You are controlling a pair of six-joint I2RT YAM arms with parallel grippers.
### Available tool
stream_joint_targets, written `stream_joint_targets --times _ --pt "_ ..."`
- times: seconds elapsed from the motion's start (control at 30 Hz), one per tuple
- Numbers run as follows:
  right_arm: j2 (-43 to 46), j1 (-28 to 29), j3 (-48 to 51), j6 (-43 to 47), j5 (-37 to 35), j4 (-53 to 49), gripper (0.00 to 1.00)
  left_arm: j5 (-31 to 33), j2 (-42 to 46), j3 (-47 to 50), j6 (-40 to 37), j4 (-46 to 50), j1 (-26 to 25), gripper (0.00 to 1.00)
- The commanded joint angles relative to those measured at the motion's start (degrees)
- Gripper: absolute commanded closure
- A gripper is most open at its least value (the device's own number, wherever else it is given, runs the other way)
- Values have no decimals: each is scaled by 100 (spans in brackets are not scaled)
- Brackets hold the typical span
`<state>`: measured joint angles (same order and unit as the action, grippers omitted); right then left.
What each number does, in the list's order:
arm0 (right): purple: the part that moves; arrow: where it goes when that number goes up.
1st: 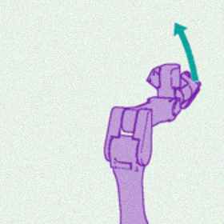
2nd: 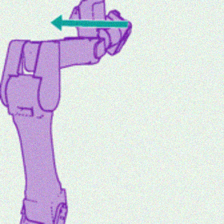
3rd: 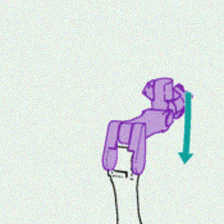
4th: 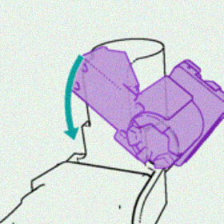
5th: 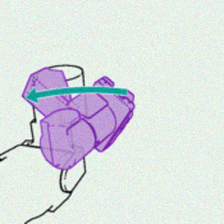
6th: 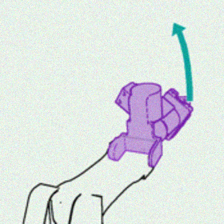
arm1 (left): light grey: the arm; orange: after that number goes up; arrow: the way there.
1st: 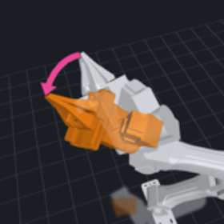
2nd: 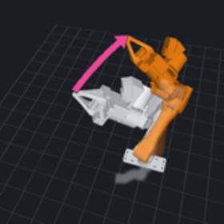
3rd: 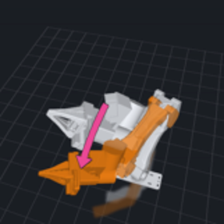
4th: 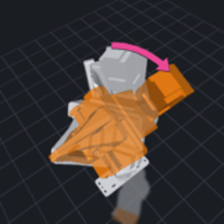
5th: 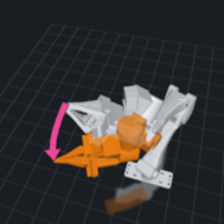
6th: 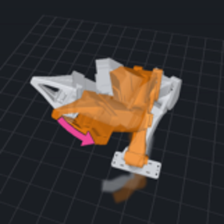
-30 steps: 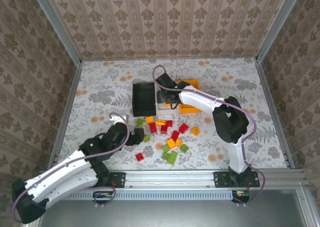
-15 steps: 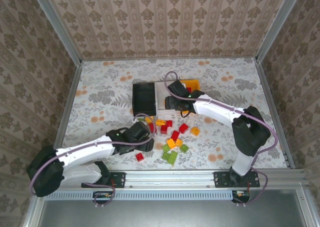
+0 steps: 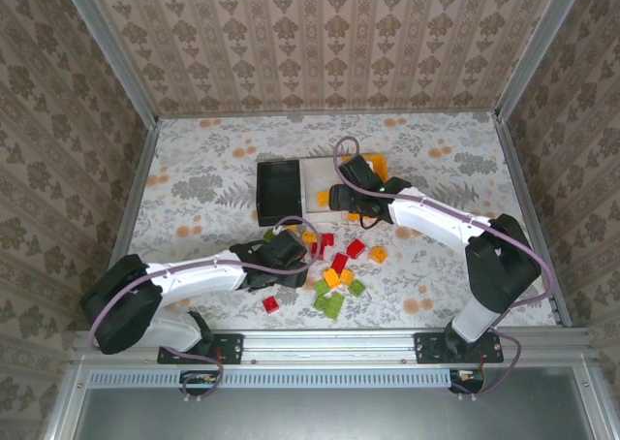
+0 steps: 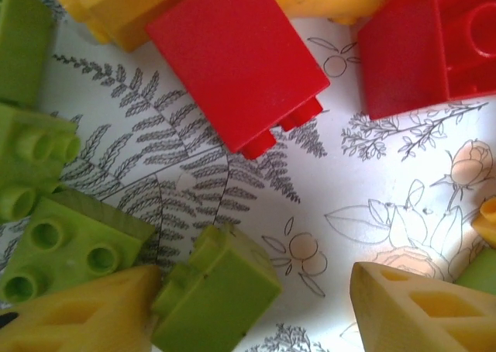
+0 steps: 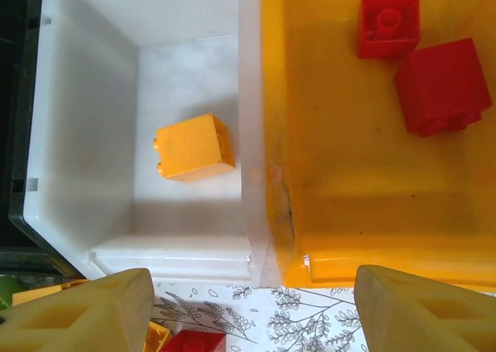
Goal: Sort the legos into containers by color
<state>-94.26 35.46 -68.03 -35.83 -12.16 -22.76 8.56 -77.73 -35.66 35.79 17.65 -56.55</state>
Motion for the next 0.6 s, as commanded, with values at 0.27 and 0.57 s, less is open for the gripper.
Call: stream_joint_targets --times 0.27,0.57 --pt "329 -123 280 -64 39 129 30 213 -252 -217 -204 29 -75 58" --pt "422 -149 297 -73 56 136 30 445 285 -267 26 529 -345 68"
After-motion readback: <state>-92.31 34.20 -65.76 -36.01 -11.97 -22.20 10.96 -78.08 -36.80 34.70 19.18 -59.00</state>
